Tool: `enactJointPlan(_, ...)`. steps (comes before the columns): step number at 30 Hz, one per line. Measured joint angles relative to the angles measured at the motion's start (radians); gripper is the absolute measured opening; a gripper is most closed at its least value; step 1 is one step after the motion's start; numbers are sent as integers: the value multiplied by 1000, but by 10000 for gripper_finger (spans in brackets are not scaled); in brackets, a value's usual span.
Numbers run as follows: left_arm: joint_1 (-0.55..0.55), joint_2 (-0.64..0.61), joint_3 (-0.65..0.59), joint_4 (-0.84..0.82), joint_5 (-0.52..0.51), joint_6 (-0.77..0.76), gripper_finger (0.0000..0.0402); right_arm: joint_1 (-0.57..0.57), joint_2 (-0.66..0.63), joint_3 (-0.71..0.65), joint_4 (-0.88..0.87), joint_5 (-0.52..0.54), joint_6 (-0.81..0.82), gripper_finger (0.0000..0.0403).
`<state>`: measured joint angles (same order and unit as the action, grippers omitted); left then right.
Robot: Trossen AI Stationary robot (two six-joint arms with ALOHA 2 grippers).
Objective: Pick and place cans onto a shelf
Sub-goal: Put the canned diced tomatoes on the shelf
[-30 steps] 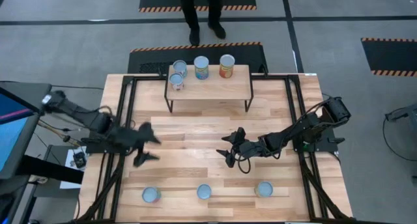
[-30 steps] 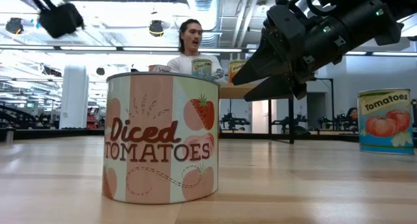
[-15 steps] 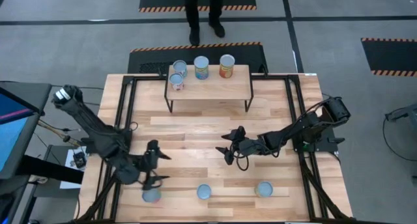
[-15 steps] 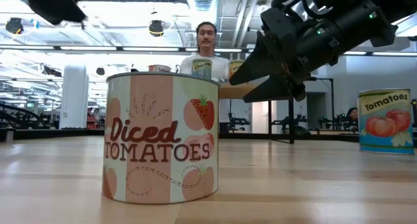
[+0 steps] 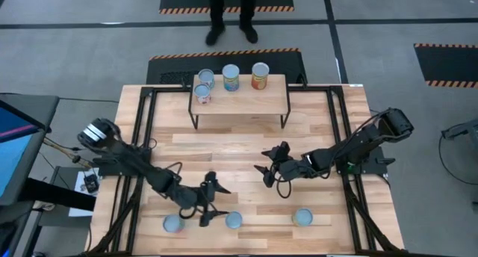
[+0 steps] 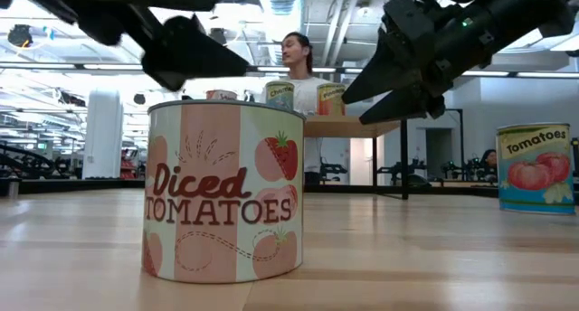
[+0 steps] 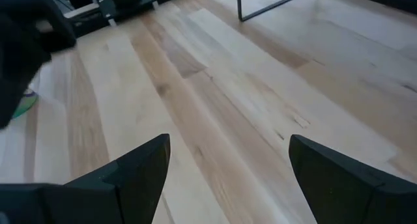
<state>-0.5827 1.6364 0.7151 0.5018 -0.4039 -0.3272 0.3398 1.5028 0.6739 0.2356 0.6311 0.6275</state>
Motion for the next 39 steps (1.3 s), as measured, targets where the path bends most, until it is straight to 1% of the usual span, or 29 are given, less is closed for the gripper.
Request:
enactJointPlan(4, 3, 98, 3, 125, 52, 13, 329, 15, 9, 0, -1, 1, 1, 337)
enactJointPlan(9, -7, 164, 22, 138, 97, 30, 333, 19, 9, 0, -4, 1, 8, 337)
enactJointPlan(15, -6, 182, 24, 136, 138, 29, 356, 11, 9, 0, 5, 2, 11, 337)
enactJointPlan(22, 0, 187, 24, 137, 134, 84, 386, 11, 9, 0, 5, 2, 12, 337)
enactJointPlan(24, 3, 206, 25, 131, 136, 100, 388, 11, 9, 0, 5, 2, 12, 337)
enactJointPlan(26, 4, 235, 30, 164, 151, 108, 389, 5, 9, 0, 7, 0, 12, 337)
enactJointPlan(29, 3, 286, 54, 218, 189, 108, 389, -3, 9, 0, 9, -1, 5, 337)
enactJointPlan(32, 9, 332, 75, 209, 222, 111, 389, -10, 9, 0, 11, -8, 3, 337)
enactJointPlan(35, 24, 331, 83, 227, 249, 112, 389, -10, 9, 0, 11, -9, 2, 337)
enactJointPlan(39, 29, 323, 81, 216, 240, 152, 389, -6, 9, 0, 11, -11, 1, 337)
